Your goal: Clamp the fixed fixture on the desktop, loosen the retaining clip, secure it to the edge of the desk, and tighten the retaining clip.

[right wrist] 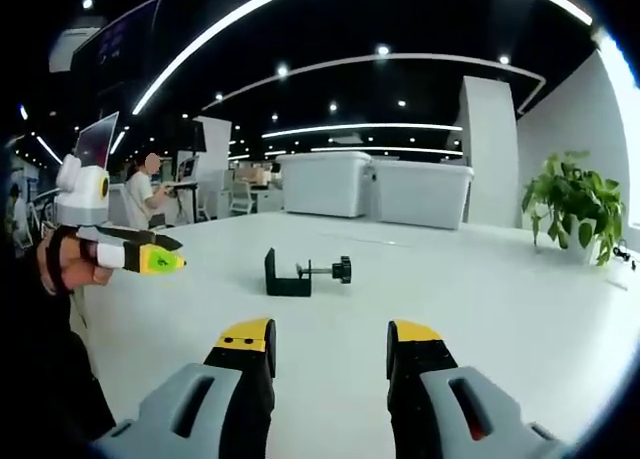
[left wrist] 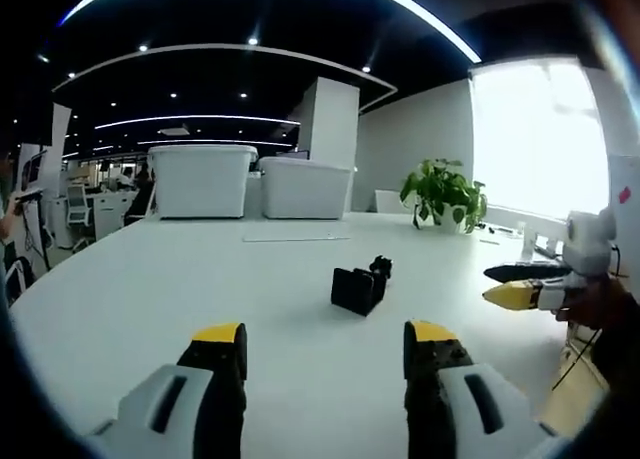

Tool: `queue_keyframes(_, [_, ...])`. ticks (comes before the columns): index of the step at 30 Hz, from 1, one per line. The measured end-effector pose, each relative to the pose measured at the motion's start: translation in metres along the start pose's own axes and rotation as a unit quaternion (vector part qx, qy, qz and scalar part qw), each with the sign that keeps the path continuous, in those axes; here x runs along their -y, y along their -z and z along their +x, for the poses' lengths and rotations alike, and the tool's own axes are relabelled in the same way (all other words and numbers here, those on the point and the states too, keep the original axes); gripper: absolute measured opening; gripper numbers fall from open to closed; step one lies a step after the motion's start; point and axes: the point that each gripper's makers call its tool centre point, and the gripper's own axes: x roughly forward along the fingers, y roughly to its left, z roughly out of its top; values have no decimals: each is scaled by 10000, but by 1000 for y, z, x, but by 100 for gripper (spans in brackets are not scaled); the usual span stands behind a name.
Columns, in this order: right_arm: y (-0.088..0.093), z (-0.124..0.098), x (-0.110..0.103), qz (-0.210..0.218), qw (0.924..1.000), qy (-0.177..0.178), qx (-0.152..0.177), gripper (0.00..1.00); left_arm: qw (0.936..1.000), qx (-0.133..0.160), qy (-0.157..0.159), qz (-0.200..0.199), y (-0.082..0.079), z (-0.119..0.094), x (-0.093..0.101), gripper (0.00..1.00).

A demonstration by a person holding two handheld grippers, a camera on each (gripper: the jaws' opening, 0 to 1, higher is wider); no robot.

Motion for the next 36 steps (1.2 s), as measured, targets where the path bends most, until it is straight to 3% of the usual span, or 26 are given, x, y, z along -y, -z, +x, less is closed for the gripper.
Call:
queue_keyframes(8, [2,16,5,47,10000,-49,62,44,9998,-153,134,-20,11,30,20,63])
queue_keyframes(21, [10,25,12,320,9992,-145,182,44,9995,-207,-36,227,13,73,23,63])
queue_keyframes(36, [10,22,13,341,9991,-67,257,44,9990,-312,-106,300,17,96,20,62])
